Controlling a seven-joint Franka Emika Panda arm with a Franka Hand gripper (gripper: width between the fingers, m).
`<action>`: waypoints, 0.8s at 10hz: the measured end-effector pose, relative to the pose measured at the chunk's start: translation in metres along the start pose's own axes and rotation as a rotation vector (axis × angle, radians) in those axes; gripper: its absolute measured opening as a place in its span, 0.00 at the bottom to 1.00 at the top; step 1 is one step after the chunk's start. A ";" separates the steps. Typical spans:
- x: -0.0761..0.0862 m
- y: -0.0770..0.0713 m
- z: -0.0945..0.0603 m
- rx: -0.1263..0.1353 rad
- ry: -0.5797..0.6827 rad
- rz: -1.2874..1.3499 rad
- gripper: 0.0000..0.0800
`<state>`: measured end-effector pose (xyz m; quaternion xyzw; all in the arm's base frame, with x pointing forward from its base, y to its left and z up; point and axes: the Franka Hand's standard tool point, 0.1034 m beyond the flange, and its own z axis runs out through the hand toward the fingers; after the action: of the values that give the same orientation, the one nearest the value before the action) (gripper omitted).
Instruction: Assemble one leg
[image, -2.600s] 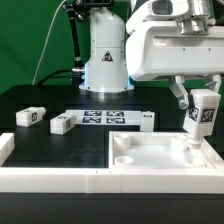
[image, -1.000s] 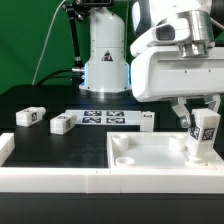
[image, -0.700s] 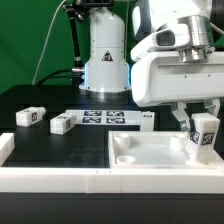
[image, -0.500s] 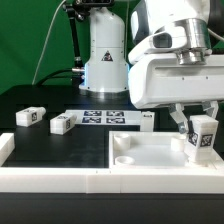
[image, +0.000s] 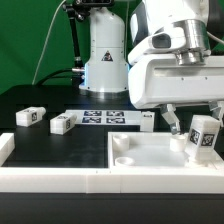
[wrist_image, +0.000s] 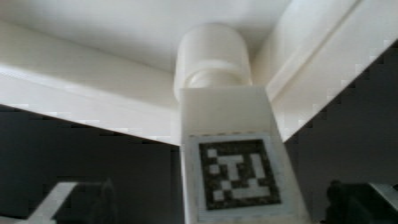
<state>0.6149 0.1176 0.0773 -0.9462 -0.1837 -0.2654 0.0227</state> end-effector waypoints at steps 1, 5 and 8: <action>0.000 0.000 0.000 0.000 0.000 0.000 0.79; 0.000 0.000 0.000 0.000 0.001 0.000 0.81; 0.016 0.005 -0.016 0.011 -0.052 -0.004 0.81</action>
Offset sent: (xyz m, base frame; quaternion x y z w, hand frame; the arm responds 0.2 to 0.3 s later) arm 0.0000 0.0000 0.0000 0.0000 0.0000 0.0000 1.0000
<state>0.6213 0.1163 0.1000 -0.9523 -0.1876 -0.2396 0.0226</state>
